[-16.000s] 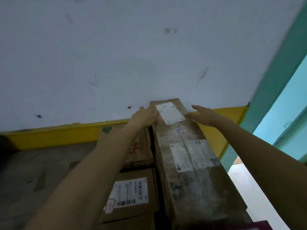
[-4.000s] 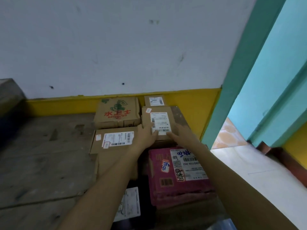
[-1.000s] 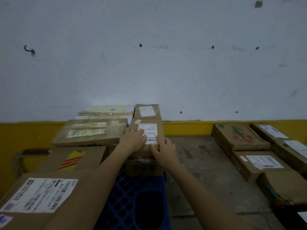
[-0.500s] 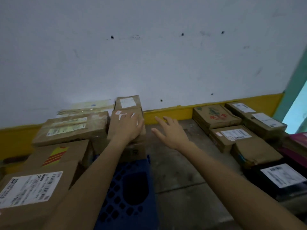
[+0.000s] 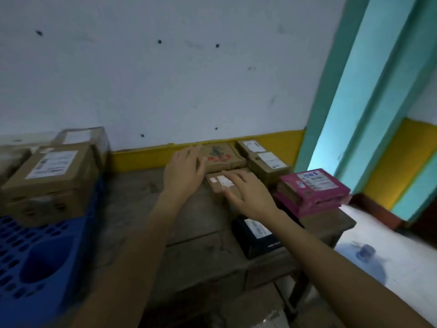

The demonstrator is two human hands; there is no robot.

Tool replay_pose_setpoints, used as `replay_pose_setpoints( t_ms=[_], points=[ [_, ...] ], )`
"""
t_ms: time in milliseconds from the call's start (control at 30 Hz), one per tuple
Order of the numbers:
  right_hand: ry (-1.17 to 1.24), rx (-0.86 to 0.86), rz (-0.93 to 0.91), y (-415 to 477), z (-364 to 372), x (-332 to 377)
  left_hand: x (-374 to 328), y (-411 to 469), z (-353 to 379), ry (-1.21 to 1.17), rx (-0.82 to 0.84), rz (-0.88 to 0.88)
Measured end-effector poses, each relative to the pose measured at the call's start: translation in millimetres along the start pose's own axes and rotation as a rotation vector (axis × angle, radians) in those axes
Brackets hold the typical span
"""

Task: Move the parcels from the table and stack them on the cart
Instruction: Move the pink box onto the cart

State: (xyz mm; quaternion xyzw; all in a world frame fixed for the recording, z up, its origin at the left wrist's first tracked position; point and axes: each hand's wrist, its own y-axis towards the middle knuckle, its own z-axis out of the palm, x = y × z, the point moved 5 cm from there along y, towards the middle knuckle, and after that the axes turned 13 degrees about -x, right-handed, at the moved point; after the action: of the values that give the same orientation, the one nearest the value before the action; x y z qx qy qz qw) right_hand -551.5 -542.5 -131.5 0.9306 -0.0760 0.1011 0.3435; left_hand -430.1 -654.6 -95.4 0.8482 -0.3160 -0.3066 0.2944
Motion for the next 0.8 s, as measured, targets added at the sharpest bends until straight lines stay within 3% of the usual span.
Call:
replay_pose_setpoints(
  t_ms=[367, 600, 800],
  points=[
    [-0.022, -0.091, 0.179, -43, -73, -146, -175, -15, 88, -0.178, 0.093, 0.052],
    [-0.002, -0.166, 0.348, -52, -93, -214, -211, -8, 137, -0.221, 0.209, 0.029],
    [0.033, -0.156, 0.455, -52, -80, -283, -220, -10, 195, -0.267, 0.357, -0.1]
  ],
)
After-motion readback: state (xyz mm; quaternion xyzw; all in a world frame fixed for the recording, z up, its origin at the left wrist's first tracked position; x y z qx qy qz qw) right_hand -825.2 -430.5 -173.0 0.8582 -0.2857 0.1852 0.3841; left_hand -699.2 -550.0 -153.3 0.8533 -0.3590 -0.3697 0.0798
